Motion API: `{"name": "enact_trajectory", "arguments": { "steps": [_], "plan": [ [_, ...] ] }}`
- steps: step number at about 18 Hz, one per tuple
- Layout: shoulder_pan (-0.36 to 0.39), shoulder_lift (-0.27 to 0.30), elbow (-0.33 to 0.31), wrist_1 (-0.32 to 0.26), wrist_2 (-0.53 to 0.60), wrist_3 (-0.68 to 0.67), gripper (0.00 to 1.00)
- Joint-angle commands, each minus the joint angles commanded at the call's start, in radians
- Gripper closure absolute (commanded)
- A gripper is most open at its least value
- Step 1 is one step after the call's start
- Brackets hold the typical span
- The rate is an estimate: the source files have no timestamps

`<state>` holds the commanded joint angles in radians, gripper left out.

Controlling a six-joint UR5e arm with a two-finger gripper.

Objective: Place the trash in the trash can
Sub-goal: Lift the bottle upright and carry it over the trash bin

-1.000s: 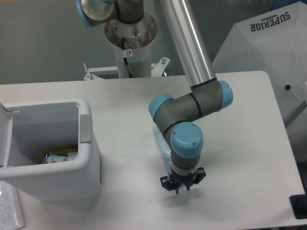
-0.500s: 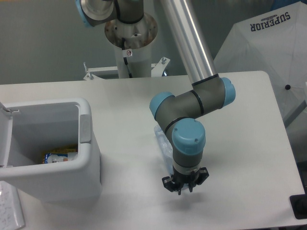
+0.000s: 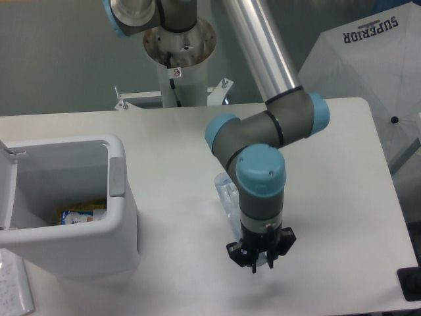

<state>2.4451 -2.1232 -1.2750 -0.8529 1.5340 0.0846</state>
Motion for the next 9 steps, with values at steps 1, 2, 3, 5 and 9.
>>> {"name": "enact_trajectory", "arguments": {
  "steps": [1,2,3,5,9],
  "plan": [
    [0.000,0.012,0.015,0.002,-0.006,-0.012,0.79],
    [-0.001,0.015,0.026,0.002,-0.011,-0.017,0.80],
    [-0.003,0.017,0.032,0.002,-0.012,-0.019,0.81],
    [0.002,0.041,0.058,0.006,-0.023,-0.023,0.81],
    [0.018,0.094,0.161,0.024,-0.038,-0.060,0.82]
  ]
}}
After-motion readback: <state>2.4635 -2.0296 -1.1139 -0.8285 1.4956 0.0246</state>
